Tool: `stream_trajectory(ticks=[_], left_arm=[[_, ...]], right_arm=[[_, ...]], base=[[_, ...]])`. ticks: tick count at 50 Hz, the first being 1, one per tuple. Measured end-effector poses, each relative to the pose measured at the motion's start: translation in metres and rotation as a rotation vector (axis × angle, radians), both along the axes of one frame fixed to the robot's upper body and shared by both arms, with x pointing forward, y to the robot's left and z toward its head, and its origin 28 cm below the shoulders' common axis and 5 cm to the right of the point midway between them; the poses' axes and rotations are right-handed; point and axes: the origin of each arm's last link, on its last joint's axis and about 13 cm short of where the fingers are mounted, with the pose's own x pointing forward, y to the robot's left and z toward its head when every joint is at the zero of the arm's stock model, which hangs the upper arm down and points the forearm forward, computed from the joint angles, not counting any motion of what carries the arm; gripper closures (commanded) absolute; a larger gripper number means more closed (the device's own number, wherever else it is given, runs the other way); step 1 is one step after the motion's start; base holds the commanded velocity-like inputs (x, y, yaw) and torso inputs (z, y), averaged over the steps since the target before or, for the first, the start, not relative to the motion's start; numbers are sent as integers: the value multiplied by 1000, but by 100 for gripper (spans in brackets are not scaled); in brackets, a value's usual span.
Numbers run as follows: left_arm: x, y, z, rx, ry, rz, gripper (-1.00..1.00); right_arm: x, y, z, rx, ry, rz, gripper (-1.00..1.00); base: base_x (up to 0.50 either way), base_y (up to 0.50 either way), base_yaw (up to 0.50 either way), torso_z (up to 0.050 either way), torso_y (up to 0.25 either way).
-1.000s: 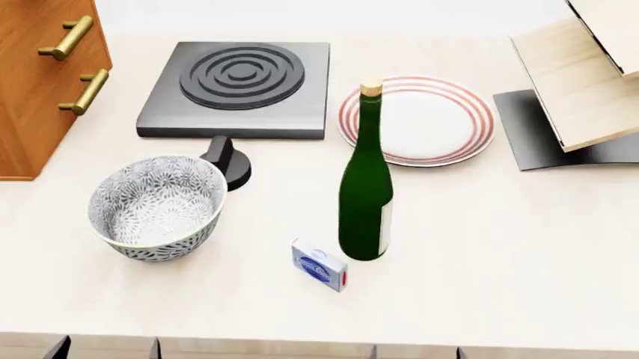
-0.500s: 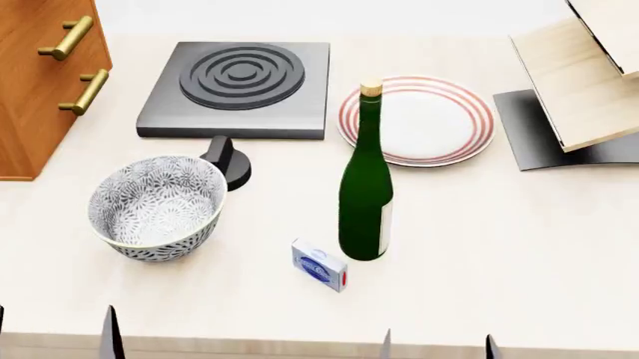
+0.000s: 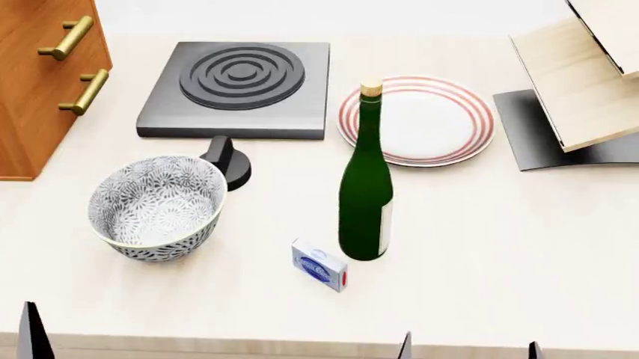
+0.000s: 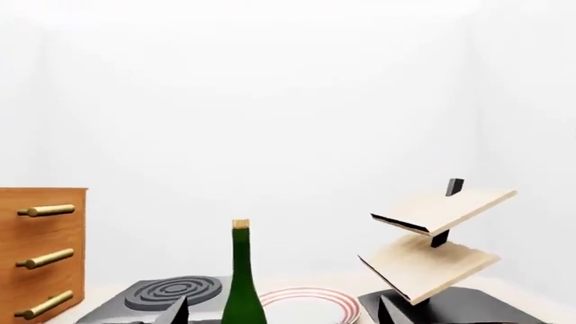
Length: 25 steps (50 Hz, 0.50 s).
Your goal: Pick up the akita bowl and put it on the plate.
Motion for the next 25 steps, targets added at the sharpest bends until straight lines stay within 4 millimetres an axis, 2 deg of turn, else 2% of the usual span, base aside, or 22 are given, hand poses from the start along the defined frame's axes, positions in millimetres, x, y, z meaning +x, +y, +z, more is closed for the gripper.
stream_trajectory(ticks=[25], left_arm=[[-16,1,13,-20,-161,-11,-100]], right_arm=[[-14,2,9,4,-105,-8,-100]], base=[[0,0,0,0,0]])
